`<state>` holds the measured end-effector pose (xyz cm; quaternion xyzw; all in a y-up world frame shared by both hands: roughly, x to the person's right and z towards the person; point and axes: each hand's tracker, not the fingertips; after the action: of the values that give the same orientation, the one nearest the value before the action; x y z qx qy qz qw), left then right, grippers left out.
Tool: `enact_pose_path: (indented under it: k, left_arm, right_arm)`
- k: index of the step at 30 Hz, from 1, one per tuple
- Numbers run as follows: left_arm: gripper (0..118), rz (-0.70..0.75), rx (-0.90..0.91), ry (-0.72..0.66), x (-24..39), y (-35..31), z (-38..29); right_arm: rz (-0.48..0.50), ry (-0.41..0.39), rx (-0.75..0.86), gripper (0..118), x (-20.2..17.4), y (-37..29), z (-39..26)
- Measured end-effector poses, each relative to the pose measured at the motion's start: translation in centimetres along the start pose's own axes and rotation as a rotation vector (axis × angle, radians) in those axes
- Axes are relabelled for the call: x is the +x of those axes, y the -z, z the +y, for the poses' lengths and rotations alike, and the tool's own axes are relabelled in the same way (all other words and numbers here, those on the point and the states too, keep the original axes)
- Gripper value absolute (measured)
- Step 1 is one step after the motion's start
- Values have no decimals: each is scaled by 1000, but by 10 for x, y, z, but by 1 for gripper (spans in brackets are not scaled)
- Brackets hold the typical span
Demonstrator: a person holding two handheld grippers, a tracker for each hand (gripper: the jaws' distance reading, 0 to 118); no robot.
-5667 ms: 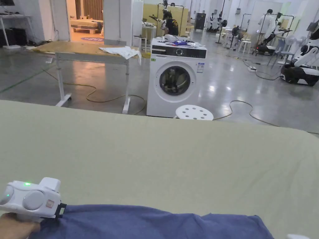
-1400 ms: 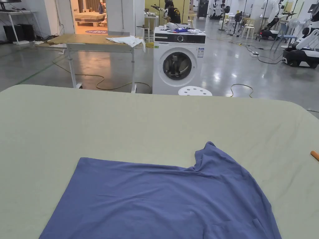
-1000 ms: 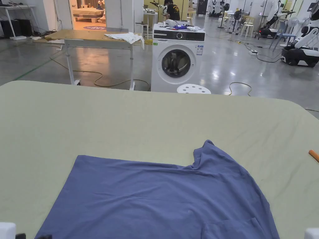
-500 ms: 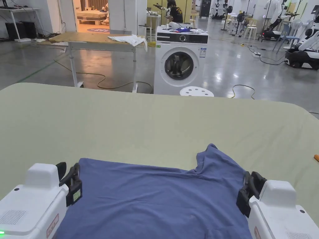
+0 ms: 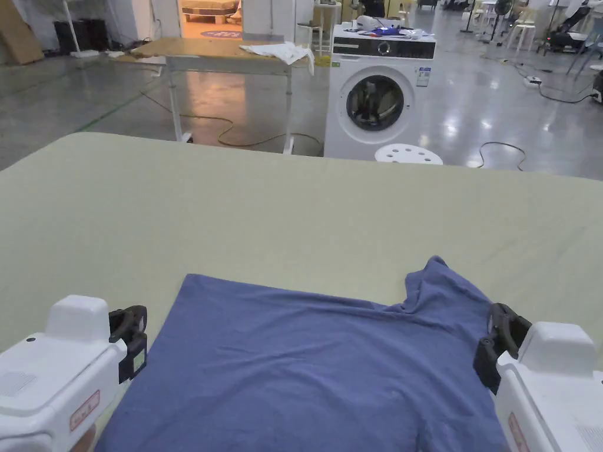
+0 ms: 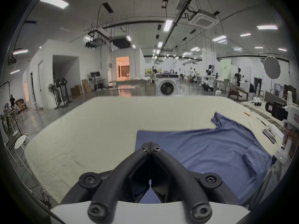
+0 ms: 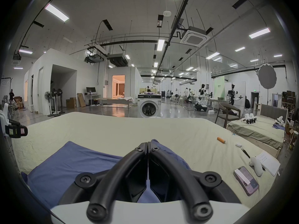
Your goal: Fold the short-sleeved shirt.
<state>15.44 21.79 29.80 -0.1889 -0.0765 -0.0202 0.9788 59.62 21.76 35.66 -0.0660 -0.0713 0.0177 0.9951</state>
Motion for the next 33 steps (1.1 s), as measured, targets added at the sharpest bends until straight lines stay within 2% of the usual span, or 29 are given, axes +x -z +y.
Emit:
enact_pose_path:
  k: [8,10,13,15,19,21,23,26,28,29,30,31,33]
  left_arm:
    - [2,-70,-402,-71,-46,-1,-37]
    - [19,-50,-479,-78,-50,-4,-48]
    - [59,-26,-608,-114,-54,-2,-66]
    - [67,-10,-650,-121,-55,4,-79]
    - [65,46,-786,-151,-55,21,-108]
    - [65,61,-713,-116,-46,15,-109]
    - [63,59,-717,-68,-40,14,-107]
    - [36,3,-723,-64,-34,11,-104]
    - [4,-65,-730,-63,-32,12,-103]
    - [3,-89,-731,-91,-32,10,-103]
    - [3,-53,-729,-73,-32,10,-103]
    - [3,-57,-727,-50,-32,9,-102]
    - [3,-59,-722,-36,-32,4,-98]
  right_arm:
    - [22,1,-101,0,5,6,-18]
    - [28,-4,-127,0,6,6,-23]
    - [28,-15,-156,0,8,4,-30]
    - [24,-23,-169,0,10,3,-35]
    - [19,-25,-212,0,16,1,-43]
    - [15,-23,-235,0,20,-1,-47]
    - [10,-25,-256,0,25,-5,-49]
    - [7,-14,-287,0,37,-11,-52]
    - [-10,-16,-323,0,47,-18,-53]
    - [-15,-17,-350,1,55,-22,-53]
    - [-7,-21,-398,8,63,-26,-53]
    - [-13,-28,-439,20,70,-32,-53]
    - [1,-49,-525,57,83,-43,-54]
